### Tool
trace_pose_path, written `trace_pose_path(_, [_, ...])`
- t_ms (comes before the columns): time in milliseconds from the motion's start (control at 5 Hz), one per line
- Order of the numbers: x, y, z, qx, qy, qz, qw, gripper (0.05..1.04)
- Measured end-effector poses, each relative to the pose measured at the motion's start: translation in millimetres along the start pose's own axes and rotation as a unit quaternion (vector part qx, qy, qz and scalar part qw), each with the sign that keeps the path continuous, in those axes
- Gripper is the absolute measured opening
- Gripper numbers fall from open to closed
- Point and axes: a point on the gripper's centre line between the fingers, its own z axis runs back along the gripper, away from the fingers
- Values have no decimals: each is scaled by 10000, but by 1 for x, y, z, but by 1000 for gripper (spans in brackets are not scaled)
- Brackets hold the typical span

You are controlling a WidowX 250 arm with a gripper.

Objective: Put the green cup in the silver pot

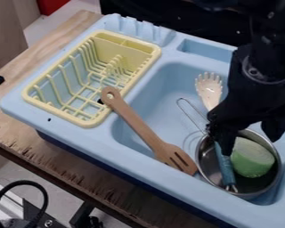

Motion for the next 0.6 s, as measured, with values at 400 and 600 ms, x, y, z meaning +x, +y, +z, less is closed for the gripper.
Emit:
trace_pose_path(400, [6, 4, 2, 151, -143, -169, 9996, 1001])
trace_pose_path(600, [17, 0, 18, 60, -176, -643, 9978, 1001])
